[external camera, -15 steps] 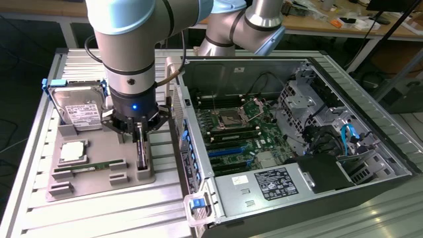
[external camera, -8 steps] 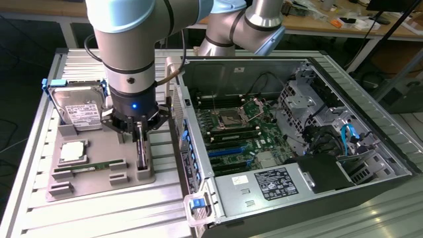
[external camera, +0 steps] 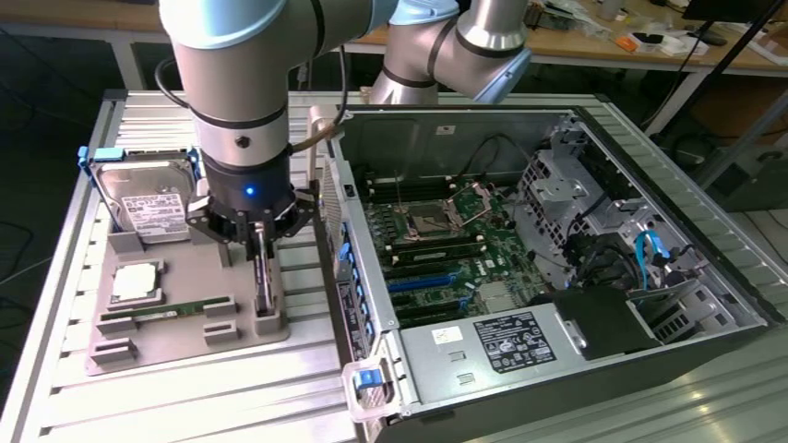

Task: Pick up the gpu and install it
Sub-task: 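Pick up the gpu and move the gpu toward the slot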

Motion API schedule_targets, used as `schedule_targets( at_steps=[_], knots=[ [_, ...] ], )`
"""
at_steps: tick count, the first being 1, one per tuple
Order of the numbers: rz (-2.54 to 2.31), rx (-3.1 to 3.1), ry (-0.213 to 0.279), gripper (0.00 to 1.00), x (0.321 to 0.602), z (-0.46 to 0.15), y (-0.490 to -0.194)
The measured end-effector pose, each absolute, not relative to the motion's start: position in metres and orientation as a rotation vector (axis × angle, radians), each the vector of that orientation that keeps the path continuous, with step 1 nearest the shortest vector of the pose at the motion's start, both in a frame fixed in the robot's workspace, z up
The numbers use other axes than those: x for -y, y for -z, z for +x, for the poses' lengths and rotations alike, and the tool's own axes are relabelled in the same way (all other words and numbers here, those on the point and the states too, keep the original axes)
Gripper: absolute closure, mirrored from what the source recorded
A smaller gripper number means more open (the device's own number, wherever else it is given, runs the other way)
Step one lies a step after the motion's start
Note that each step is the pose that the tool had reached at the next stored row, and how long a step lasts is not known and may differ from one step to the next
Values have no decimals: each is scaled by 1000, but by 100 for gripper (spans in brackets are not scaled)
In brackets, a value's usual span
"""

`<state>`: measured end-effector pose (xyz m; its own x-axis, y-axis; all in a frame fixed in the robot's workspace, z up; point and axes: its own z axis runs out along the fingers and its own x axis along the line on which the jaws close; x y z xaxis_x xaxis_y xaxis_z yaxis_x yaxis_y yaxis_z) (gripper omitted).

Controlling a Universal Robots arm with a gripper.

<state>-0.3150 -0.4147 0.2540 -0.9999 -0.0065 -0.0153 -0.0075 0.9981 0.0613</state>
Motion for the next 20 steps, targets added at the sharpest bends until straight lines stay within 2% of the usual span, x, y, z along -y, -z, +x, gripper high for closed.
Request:
schedule_targets(
  at_steps=[20],
  knots=[
    [-11,-3125,-96,73,415,-315,-296]
  ],
)
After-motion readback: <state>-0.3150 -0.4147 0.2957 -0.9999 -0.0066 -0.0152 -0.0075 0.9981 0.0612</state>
